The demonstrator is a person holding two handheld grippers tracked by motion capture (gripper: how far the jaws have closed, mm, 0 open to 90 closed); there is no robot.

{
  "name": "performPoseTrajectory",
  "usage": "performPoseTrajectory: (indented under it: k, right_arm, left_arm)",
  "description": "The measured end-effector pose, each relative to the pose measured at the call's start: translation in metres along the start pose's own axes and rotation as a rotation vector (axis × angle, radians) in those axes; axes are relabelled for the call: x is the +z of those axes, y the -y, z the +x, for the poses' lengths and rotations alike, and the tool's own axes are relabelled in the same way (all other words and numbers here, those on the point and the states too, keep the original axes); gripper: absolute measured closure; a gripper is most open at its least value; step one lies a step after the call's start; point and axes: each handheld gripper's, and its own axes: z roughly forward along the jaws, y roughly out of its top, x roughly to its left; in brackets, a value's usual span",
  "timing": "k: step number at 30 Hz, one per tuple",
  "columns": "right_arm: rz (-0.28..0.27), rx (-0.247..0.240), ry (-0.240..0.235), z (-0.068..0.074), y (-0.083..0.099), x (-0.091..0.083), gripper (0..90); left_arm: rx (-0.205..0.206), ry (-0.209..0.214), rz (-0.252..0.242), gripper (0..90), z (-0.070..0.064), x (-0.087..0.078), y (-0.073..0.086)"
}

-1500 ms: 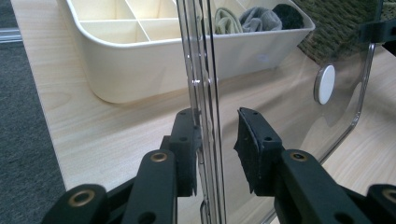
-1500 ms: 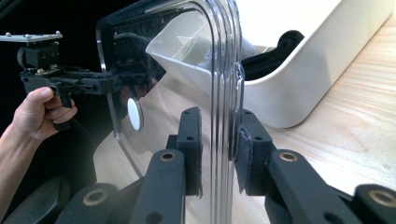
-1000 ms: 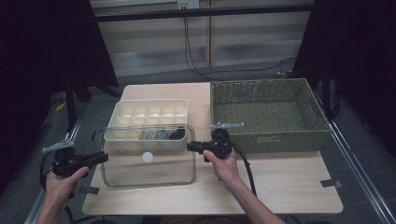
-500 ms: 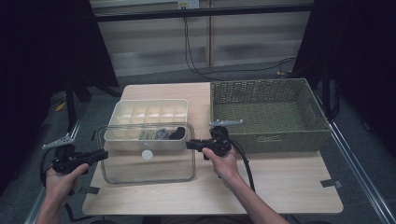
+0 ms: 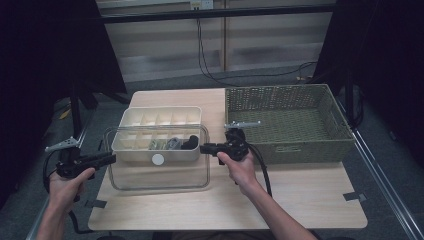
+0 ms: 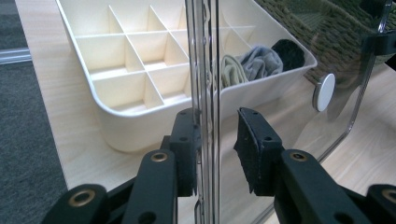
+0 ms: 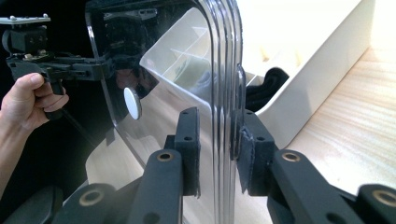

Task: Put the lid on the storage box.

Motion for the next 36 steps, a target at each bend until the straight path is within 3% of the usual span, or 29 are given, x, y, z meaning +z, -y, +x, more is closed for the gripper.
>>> performPoseTrajectory:
  k: [16, 27, 36]
  right_arm:
    - [-0.017, -0.005, -0.003, 0.001, -0.02, 0.0, 72.9]
    - [-0.036, -0.013, 0.005, 0.0, -0.034, 0.0, 72.7]
    - [-0.037, -0.03, 0.014, 0.002, -0.049, 0.002, 72.6]
  left_arm:
    - [0.016, -0.014, -0.011, 68.0, 0.004, -0.001, -0.028]
    - [0.026, -0.021, -0.02, 67.9, 0.006, 0.0, -0.04]
    - [0.01, -0.031, -0.034, 67.6, 0.011, 0.001, -0.044]
